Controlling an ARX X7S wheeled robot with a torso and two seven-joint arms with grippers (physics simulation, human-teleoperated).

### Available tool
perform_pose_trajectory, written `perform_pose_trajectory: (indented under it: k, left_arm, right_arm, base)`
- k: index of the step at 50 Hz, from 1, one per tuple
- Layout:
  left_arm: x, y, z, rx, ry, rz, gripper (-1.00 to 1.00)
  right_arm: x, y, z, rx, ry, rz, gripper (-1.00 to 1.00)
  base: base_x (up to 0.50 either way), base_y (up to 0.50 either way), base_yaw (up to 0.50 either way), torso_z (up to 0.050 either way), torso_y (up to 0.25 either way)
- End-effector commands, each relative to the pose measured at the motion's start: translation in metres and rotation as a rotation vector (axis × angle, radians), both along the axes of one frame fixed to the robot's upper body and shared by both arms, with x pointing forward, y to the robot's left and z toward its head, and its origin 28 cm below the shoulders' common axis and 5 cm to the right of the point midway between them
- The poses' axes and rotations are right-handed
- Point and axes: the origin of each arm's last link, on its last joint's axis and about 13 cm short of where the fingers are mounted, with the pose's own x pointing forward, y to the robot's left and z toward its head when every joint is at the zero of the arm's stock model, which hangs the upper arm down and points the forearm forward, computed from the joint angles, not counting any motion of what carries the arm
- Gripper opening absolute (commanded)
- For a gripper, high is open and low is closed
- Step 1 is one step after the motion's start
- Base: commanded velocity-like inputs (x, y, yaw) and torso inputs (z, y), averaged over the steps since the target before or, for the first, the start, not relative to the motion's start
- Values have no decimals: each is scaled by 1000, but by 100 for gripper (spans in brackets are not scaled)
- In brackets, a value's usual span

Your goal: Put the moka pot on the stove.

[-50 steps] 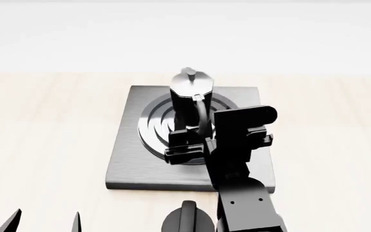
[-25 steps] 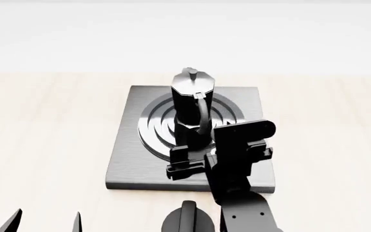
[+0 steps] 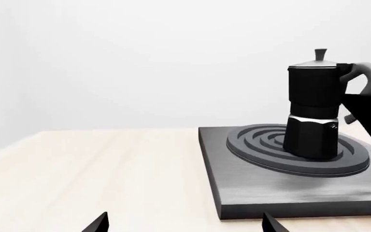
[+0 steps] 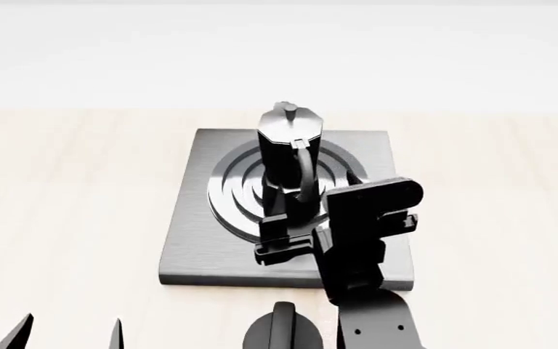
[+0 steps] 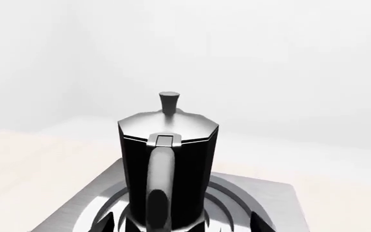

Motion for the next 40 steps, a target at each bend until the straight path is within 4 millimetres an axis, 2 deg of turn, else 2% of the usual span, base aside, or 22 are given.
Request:
perform_pose_trajectory:
  k: [1,40]
  left_arm:
    - [0,-1,1,-21,10,-2,100]
    - [1,-1,3,-25,8,-8,100]
  right_arm:
    - [-3,2,-3,32,-47,18,100]
    - [-67,-9,37,79,-260,-12,100]
  base:
    - [0,0,0,0,0]
    - [0,0,0,0,0]
